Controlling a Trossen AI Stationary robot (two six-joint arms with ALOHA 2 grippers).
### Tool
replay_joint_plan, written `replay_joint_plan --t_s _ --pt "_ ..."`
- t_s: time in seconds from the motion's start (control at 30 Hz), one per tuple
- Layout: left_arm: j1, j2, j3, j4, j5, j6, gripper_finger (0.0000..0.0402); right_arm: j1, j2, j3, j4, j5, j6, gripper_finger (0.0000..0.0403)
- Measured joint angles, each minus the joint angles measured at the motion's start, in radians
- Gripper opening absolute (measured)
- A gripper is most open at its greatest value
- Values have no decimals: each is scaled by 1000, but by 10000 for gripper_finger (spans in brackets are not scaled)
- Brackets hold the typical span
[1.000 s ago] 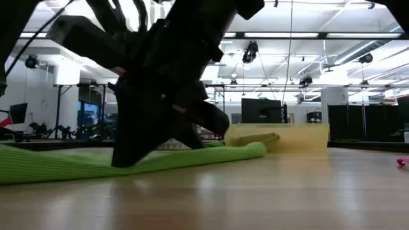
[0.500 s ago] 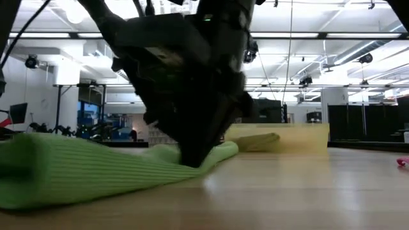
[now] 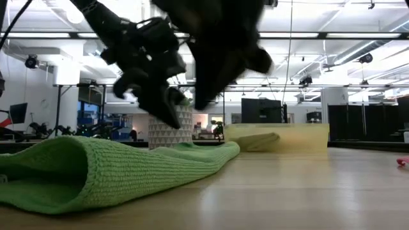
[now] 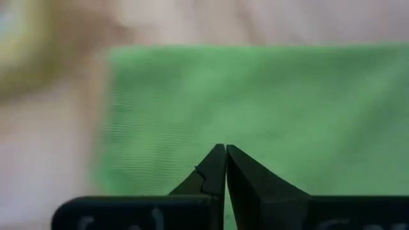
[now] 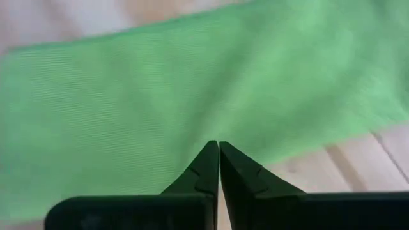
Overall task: Fold microfiber towels
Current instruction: Fold the green microfiber cloth
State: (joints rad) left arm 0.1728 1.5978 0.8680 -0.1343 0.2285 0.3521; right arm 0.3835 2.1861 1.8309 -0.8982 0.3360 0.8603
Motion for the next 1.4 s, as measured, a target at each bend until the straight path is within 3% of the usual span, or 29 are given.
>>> replay_joint_plan --t_s 0.13,0.3,0.47,0.7,0.97,1.13,1.4 --pt "-18 -19 -104 -12 168 -5 0 -51 -55 -173 150 4 78 8" --pt "-129 -70 -247 15 201 -79 0 -136 -114 -413 478 -45 66 8" --pt "-301 -118 -336 147 68 -299 0 -220 -185 -554 573 -69 26 8" --pt "-522 -90 -334 304 -193 -604 0 -303 -238 -663 569 -142 -74 8" --pt "-658 13 -270 315 -274 -859 0 -348 -244 -696 589 -176 -185 8" --pt "-700 32 -192 262 -377 -897 0 -350 -272 -694 551 -123 -256 8" --pt "-711 -15 -37 47 -501 -834 0 -238 -469 -760 609 -88 -433 8"
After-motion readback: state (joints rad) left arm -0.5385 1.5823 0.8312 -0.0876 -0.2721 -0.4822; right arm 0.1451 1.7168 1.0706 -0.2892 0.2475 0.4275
